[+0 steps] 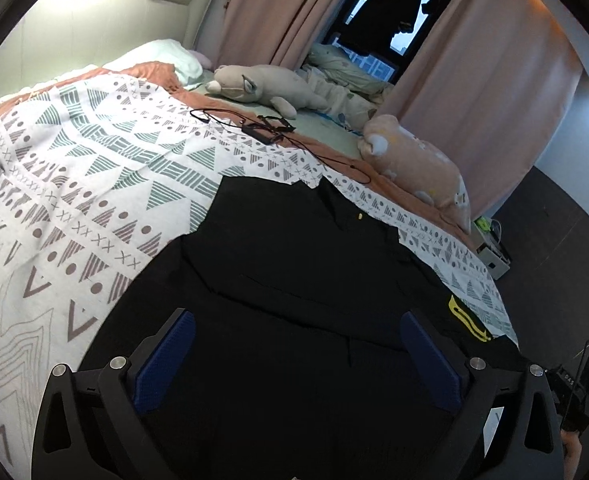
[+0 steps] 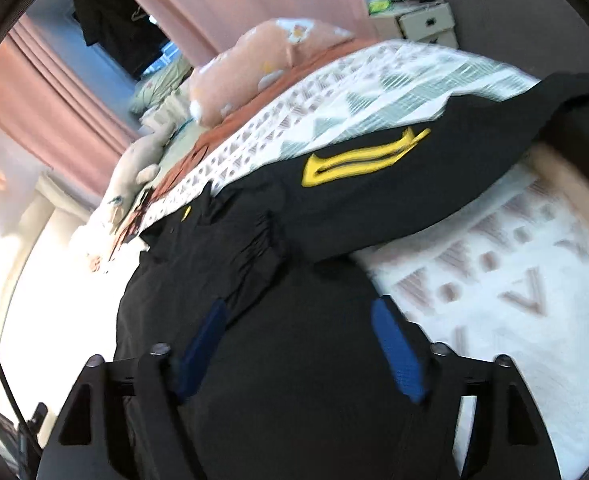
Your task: Fold large clothes
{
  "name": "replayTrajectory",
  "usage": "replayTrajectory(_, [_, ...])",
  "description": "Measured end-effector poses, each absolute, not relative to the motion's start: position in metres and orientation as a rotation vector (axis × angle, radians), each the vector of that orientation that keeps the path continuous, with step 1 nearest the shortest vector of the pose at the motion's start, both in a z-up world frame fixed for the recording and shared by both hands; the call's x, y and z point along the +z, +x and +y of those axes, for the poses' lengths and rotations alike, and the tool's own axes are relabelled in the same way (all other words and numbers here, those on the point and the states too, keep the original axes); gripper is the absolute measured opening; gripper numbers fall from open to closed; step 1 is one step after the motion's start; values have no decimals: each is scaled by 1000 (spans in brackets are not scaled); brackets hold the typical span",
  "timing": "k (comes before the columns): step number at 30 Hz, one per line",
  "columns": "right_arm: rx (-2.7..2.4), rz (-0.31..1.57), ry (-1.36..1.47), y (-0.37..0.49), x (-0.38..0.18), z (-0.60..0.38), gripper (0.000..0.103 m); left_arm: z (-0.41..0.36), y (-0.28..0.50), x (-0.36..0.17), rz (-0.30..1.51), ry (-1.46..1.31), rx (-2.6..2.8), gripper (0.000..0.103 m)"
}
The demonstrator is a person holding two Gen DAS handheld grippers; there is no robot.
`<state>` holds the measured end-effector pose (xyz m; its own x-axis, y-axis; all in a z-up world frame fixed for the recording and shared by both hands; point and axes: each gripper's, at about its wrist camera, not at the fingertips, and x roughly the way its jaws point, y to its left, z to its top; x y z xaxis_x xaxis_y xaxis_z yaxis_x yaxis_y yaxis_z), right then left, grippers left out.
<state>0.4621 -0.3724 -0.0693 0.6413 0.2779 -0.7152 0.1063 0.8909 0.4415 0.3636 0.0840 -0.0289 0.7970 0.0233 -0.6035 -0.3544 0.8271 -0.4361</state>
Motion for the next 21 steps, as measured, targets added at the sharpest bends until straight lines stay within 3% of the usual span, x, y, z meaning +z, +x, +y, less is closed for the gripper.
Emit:
replayTrajectory(8, [14,806,412,431,-18,-443,82,35,377,-26,610,-522,135,102])
replayTrajectory(12, [-30,783,373,424,0,-473,90,20,383,-28,613,-525,114,102])
replayTrajectory(21, [-112,731,345,430,14,-524,90,-9,396,-26,614,-431,77,102])
